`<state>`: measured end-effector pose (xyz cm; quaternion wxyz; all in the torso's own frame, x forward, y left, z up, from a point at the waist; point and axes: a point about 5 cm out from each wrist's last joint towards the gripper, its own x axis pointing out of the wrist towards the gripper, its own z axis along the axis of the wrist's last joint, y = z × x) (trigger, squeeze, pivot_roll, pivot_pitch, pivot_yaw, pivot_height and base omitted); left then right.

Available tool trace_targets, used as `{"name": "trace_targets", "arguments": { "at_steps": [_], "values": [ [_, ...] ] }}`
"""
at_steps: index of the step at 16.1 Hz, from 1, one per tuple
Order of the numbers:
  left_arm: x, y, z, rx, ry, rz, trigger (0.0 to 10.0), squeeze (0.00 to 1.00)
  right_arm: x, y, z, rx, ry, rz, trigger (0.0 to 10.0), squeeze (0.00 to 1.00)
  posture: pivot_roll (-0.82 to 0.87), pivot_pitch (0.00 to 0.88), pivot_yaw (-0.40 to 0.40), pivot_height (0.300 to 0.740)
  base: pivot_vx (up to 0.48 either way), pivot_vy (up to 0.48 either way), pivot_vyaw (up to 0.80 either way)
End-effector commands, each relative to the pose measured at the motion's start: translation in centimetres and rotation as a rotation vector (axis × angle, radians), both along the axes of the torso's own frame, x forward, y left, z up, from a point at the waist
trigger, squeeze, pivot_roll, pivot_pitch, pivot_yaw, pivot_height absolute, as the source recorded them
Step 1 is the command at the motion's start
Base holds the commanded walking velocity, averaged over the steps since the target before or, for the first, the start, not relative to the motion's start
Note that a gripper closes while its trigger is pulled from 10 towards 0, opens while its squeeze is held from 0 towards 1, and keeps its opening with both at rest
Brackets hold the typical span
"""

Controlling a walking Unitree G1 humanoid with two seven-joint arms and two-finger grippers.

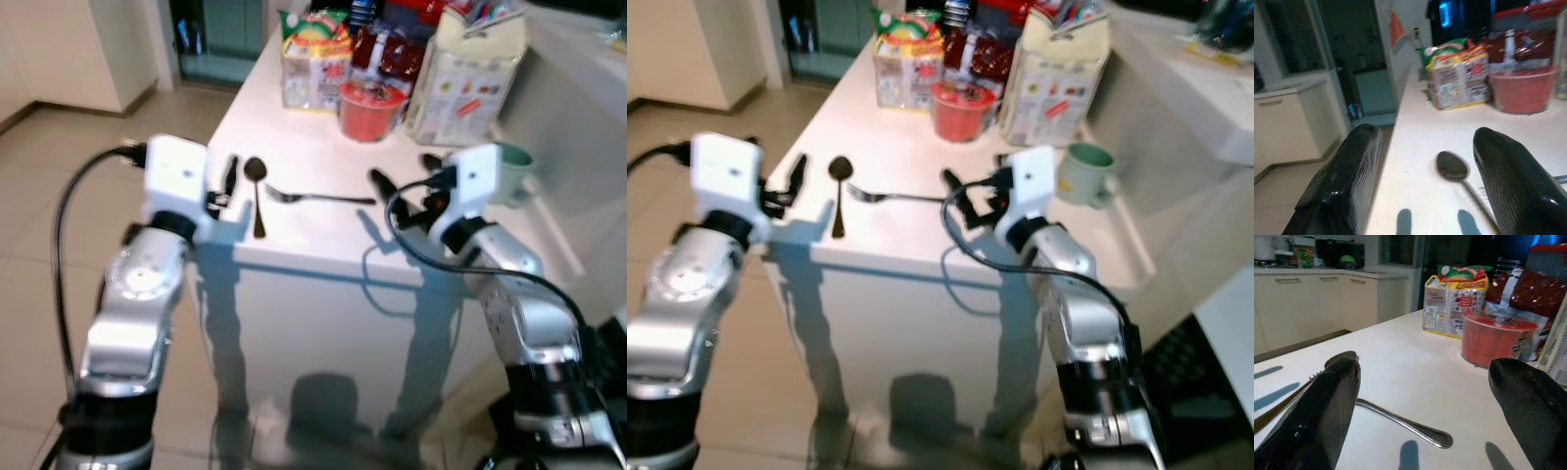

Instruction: Setting the table

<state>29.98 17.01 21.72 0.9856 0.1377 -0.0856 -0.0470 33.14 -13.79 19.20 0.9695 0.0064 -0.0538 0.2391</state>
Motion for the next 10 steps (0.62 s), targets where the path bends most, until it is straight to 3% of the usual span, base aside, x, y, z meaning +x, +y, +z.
{"name": "trace_targets", "arguments": {
  "at_steps": [1, 6, 7, 8, 10],
  "values": [
    [-0.3, -0.3, 0.2, 0.010, -0.001, -0.014, 10.0, 0.00, 0.7, -1.2, -0.1, -0.008, 0.010, -0.011, 10.0, 0.00, 0.08, 0.000, -0.070, 0.740, 0.000, 0.000, 0.00],
    [-0.8, 0.0, 0.1, 0.031, 0.030, -0.026, 10.0, 0.00, 2.7, -0.3, -0.5, -0.043, 0.031, 0.053, 10.0, 0.00, 0.09, 0.000, -0.053, 0.740, 0.000, 0.000, 0.00],
    [-1.2, 0.0, 0.2, 0.042, 0.037, -0.055, 10.0, 0.00, 3.8, 0.0, -0.7, -0.031, 0.054, 0.090, 10.0, 0.00, 0.10, 0.000, -0.060, 0.740, 0.000, 0.000, 0.00],
    [-1.4, 0.0, 0.1, 0.039, 0.052, -0.081, 10.0, 0.00, 4.5, 0.0, -0.7, -0.006, 0.072, 0.110, 10.0, 1.00, 0.11, 0.000, -0.062, 0.740, 0.000, 0.000, 0.00],
    [-2.4, 0.1, 0.1, 0.034, 0.069, -0.129, 10.0, 0.00, 5.8, 0.0, -0.6, 0.010, 0.125, 0.150, 10.0, 1.00, 0.11, 0.000, -0.069, 0.740, 0.000, 0.000, 0.00]
  ]
}}
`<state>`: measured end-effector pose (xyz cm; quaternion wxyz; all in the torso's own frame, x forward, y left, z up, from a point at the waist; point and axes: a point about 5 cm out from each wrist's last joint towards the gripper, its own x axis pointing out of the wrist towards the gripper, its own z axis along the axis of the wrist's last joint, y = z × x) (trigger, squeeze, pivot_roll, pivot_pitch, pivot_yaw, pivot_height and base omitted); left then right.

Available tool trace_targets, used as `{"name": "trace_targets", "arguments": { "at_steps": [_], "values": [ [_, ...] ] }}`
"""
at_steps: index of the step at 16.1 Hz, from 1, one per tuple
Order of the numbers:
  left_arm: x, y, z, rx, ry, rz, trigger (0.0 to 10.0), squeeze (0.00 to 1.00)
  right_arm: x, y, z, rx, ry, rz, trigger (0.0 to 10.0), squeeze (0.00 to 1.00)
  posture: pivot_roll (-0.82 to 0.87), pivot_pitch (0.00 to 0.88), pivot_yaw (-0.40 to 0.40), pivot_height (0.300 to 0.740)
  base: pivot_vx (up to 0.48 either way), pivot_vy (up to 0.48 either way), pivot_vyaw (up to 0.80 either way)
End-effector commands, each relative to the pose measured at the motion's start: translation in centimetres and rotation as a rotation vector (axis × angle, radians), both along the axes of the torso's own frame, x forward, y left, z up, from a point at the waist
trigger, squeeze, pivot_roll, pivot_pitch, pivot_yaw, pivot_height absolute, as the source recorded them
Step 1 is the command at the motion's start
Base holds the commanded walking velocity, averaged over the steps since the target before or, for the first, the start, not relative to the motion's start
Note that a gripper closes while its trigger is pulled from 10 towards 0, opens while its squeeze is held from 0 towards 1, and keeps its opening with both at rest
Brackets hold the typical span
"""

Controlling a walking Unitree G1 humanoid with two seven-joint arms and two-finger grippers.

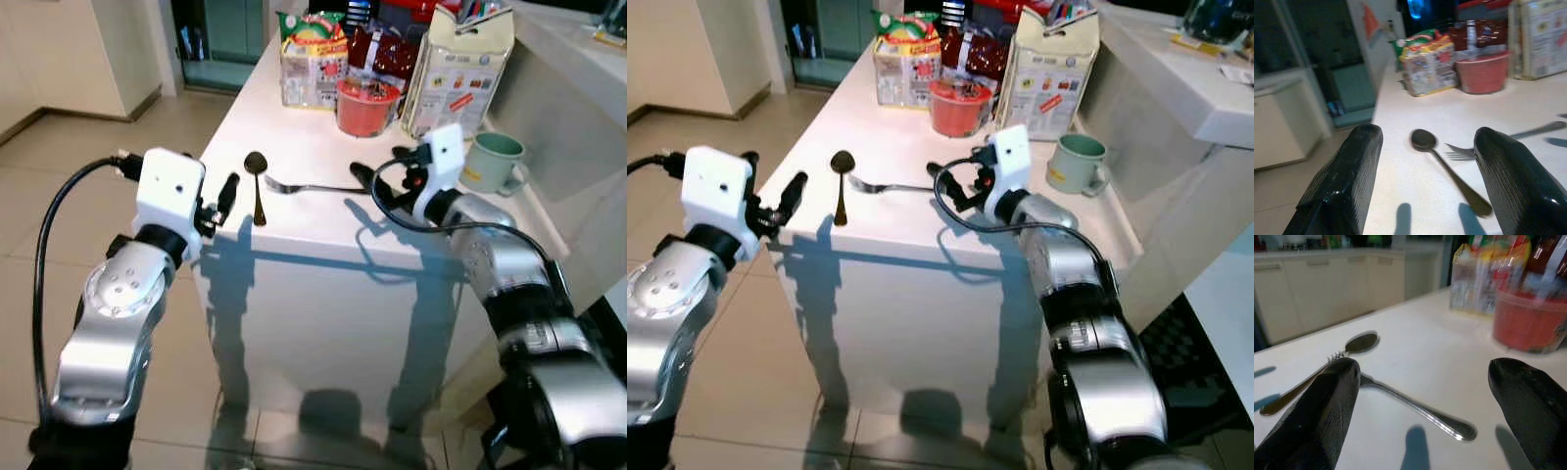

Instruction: Setting the table

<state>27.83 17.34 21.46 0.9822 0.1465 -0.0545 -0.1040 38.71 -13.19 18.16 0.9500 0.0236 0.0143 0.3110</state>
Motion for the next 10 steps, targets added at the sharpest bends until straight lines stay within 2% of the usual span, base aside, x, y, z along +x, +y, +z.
{"name": "trace_targets", "arguments": {
  "at_steps": [1, 2, 5, 7, 10],
  "values": [
    [-0.6, -0.3, 0.4, 0.003, -0.003, -0.040, 10.0, 0.00, 0.4, -0.4, 0.6, 0.021, -0.001, 0.022, 10.0, 1.00, 0.12, 0.000, -0.075, 0.740, 0.000, 0.000, 0.00],
    [-1.3, -0.6, 0.8, 0.006, 0.000, -0.080, 10.0, 0.00, 0.7, 0.2, 0.8, -0.019, 0.013, 0.109, 10.0, 1.00, 0.15, 0.000, -0.090, 0.740, 0.000, 0.000, 0.00],
    [-2.4, -0.5, 1.7, 0.003, 0.002, -0.110, 10.0, 0.00, 1.3, 1.2, 1.8, -0.134, -0.022, 0.169, 10.0, 1.00, 0.19, 0.013, -0.111, 0.740, 0.000, 0.000, 0.00],
    [-3.1, -0.3, 1.9, 0.012, 0.018, -0.125, 10.0, 0.00, 1.6, 1.5, 2.5, -0.157, -0.041, 0.162, 10.0, 1.00, 0.22, 0.031, -0.116, 0.740, 0.000, 0.000, 0.00],
    [-4.5, 0.2, 2.0, 0.049, 0.057, -0.126, 10.0, 0.00, 2.0, 2.0, 2.6, -0.294, -0.061, 0.127, 10.0, 1.00, 0.25, 0.058, -0.129, 0.740, 0.000, 0.000, 0.00]
  ]
}}
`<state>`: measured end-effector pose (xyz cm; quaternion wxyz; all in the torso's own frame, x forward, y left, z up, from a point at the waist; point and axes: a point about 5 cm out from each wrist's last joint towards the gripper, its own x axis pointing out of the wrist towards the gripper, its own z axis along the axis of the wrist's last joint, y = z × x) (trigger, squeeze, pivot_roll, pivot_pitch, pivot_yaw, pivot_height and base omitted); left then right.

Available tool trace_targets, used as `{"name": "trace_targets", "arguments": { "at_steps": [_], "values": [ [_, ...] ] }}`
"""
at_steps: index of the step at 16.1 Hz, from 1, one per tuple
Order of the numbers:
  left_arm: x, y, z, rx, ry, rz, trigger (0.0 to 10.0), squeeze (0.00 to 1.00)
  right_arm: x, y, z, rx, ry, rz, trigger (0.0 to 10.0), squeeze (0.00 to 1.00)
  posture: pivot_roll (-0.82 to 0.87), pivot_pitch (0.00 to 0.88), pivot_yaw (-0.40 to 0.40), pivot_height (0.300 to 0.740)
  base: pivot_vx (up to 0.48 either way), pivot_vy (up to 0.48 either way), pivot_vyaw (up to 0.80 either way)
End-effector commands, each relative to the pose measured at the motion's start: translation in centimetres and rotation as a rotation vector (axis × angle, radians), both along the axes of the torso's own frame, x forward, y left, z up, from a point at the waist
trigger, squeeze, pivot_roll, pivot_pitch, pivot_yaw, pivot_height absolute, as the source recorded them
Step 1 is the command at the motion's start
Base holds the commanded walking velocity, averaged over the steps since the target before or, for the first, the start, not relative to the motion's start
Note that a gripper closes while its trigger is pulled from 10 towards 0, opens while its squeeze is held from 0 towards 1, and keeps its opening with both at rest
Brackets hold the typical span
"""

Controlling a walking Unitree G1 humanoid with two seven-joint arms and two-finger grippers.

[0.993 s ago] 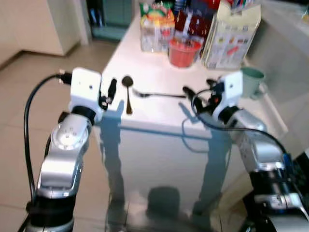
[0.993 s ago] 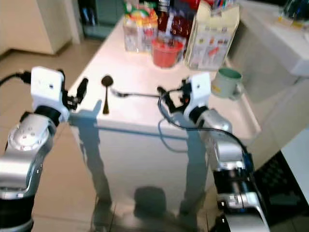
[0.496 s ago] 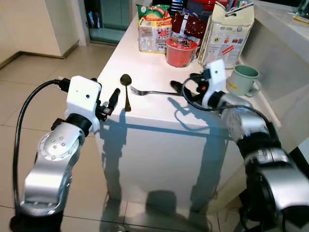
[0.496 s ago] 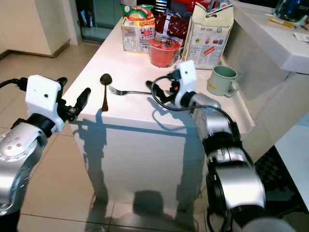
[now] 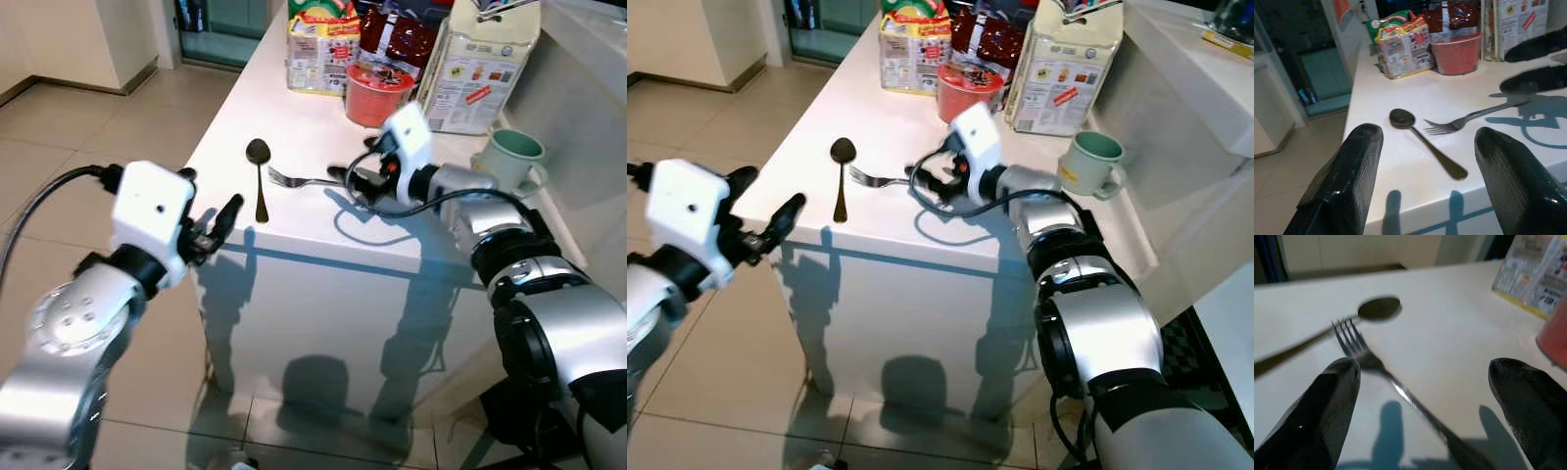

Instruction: Setting the table

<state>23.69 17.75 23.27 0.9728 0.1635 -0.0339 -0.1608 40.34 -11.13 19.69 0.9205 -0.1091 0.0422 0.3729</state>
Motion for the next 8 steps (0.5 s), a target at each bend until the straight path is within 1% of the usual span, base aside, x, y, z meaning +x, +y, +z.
{"name": "trace_targets", "arguments": {
  "at_steps": [1, 3, 4, 5, 6, 7, 8],
  "values": [
    [-0.5, -0.1, 0.2, 0.003, 0.008, -0.016, 10.0, 0.00, 0.4, 0.0, 0.9, -0.042, -0.026, -0.029, 10.0, 1.00, 0.27, 0.067, -0.132, 0.740, 0.000, 0.000, 0.00],
    [-1.0, -0.2, 0.2, 0.002, 0.017, -0.012, 10.0, 0.00, 0.5, -0.1, 0.1, -0.075, 0.003, -0.088, 10.0, 1.00, 0.28, 0.074, -0.140, 0.740, 0.000, 0.000, 0.00],
    [-1.3, -0.2, 0.1, 0.006, 0.024, -0.005, 10.0, 0.00, 0.5, -0.4, -0.5, -0.051, 0.029, -0.164, 10.0, 0.11, 0.29, 0.076, -0.148, 0.740, 0.000, 0.000, 0.00],
    [-1.6, 0.0, 0.0, 0.010, 0.029, 0.009, 10.0, 0.00, 0.6, -0.7, -1.0, -0.018, 0.054, -0.237, 10.0, 0.00, 0.30, 0.076, -0.154, 0.740, 0.000, 0.000, 0.00],
    [-1.8, 0.1, 0.0, 0.010, 0.034, 0.018, 10.0, 0.00, 0.5, -0.8, -1.7, 0.003, 0.096, -0.261, 10.0, 0.00, 0.31, 0.075, -0.162, 0.740, 0.000, 0.000, 0.00],
    [-1.9, 0.1, -0.1, 0.009, 0.036, 0.025, 10.0, 0.00, 0.1, -0.8, -3.0, -0.031, 0.164, -0.248, 10.0, 0.00, 0.31, 0.072, -0.168, 0.740, 0.000, 0.000, 0.00],
    [-1.8, 0.3, 0.0, 0.000, 0.031, 0.037, 10.0, 0.00, -0.4, -0.9, -4.3, -0.018, 0.240, -0.235, 10.0, 0.00, 0.31, 0.067, -0.178, 0.740, 0.000, 0.000, 0.00]
  ]
}}
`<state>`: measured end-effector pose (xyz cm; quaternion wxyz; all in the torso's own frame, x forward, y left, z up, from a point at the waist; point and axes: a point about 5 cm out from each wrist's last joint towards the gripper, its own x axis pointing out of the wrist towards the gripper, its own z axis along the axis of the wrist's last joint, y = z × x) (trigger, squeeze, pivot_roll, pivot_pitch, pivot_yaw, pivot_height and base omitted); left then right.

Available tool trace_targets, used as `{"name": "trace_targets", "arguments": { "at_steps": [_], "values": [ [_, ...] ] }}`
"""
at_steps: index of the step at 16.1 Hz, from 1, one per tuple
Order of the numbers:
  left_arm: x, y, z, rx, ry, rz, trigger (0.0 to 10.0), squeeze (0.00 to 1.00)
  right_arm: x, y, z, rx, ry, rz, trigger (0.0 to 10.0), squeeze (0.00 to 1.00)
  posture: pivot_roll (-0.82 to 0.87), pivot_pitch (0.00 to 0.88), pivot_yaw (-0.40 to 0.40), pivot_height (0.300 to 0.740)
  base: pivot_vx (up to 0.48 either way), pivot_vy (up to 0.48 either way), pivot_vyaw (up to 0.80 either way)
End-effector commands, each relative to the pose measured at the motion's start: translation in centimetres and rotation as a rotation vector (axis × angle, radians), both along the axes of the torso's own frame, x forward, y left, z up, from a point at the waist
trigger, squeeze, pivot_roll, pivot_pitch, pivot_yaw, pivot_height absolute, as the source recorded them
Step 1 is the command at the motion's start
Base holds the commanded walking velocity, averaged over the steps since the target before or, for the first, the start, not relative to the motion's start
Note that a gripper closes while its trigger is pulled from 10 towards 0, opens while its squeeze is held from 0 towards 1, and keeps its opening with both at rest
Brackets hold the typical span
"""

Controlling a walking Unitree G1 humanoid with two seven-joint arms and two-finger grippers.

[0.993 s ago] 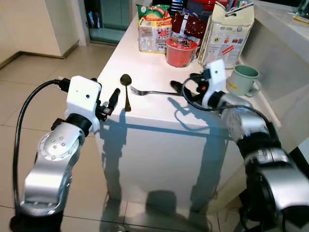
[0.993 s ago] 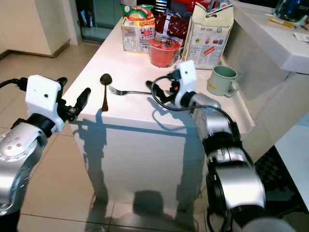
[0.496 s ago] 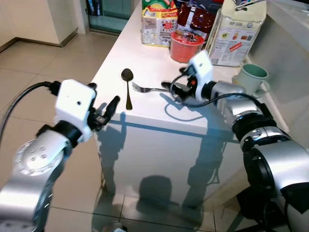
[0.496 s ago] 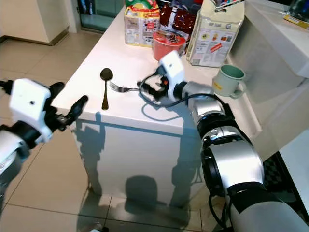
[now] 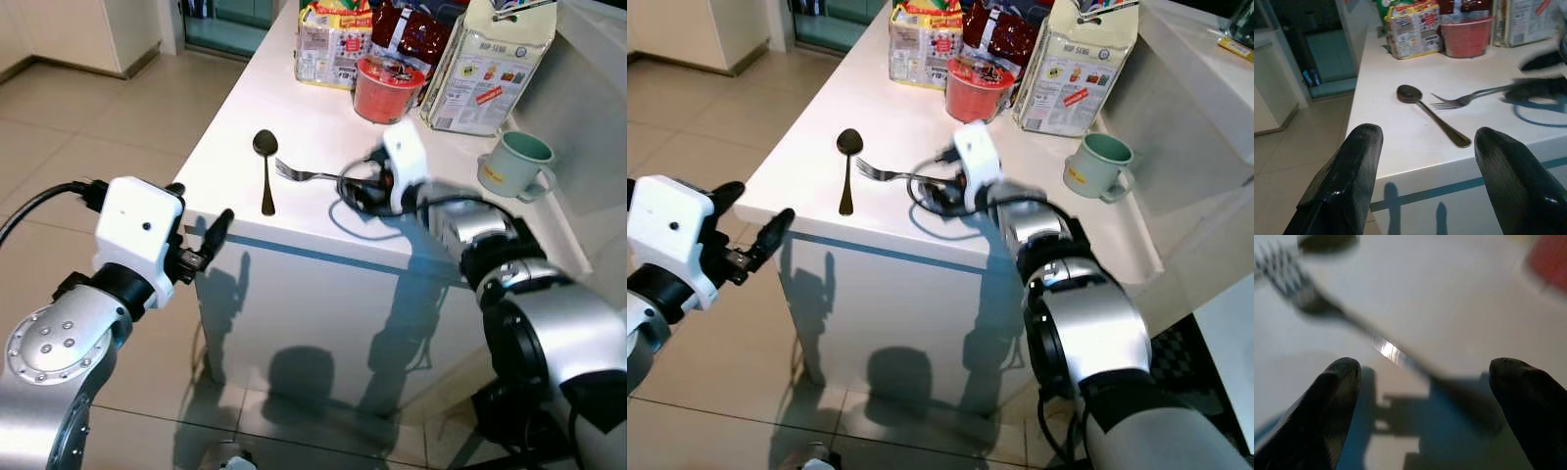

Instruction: Setting the table

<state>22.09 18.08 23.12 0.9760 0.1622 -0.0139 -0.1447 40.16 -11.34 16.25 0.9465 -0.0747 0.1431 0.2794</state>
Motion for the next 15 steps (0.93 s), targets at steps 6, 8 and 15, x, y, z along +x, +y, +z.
{"name": "trace_targets", "arguments": {
  "at_steps": [6, 8, 15],
  "values": [
    [-0.2, -0.3, 0.3, -0.011, -0.019, -0.009, 10.0, 0.00, -0.4, -1.2, 0.1, 0.082, 0.061, 0.100, 10.0, 0.00, 0.31, 0.037, -0.196, 0.740, 0.000, 0.000, 0.00],
    [0.1, -0.5, 0.2, -0.019, -0.030, -0.012, 10.0, 0.00, -0.4, -1.7, 1.0, 0.069, 0.042, 0.181, 10.0, 0.00, 0.30, 0.008, -0.202, 0.740, 0.000, 0.000, 0.00],
    [1.5, -2.2, -0.3, -0.064, -0.064, -0.048, 10.0, 0.00, -1.3, -4.8, 3.8, 0.117, -0.013, 0.458, 10.0, 0.00, 0.24, 0.000, -0.205, 0.740, 0.000, 0.000, 0.00]
  ]
}}
